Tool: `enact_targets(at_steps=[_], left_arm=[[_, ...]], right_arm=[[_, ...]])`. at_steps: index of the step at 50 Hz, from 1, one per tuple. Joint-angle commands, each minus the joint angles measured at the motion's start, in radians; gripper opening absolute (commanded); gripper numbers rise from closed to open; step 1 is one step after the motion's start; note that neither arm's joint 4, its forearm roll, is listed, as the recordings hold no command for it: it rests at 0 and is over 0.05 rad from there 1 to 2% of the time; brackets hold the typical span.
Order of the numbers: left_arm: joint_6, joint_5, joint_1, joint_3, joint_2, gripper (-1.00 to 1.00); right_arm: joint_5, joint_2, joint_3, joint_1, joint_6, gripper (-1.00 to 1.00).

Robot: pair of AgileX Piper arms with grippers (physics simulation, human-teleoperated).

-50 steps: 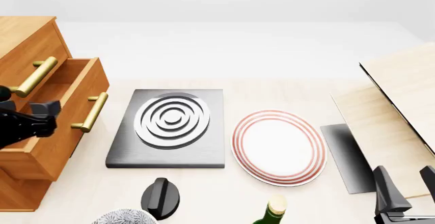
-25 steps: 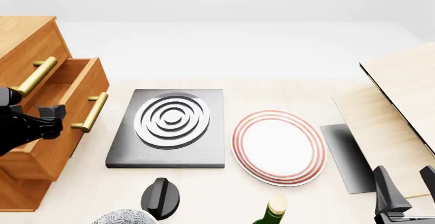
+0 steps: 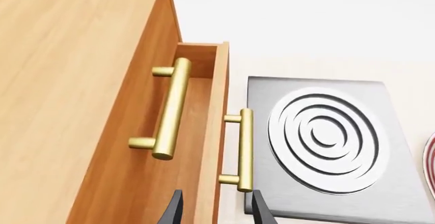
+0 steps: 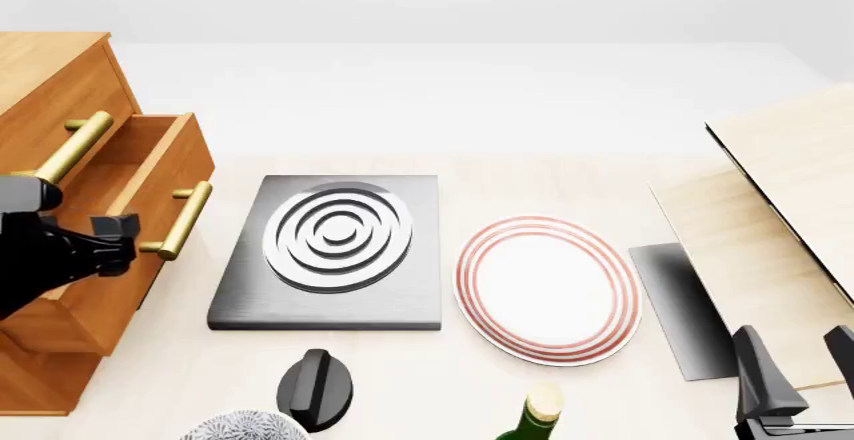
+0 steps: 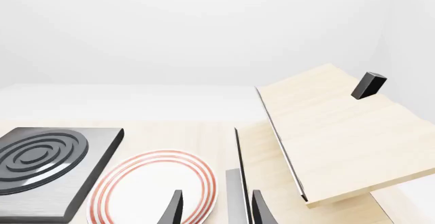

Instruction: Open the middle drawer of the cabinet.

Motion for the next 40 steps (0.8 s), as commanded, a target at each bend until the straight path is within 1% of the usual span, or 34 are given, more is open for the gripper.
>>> enact_targets(at_steps=[1,40], left_arm=[[0.05,-0.085,-0.025,0.07,0.018,1.0],[0.062,-0.157,-0.018,0.098,0.105,1.0]], right_arm=[[0.0,0.0,0.0,0.0,0.0,1.0],[0.0,0.0,0.0,0.0,0.0,1.0]])
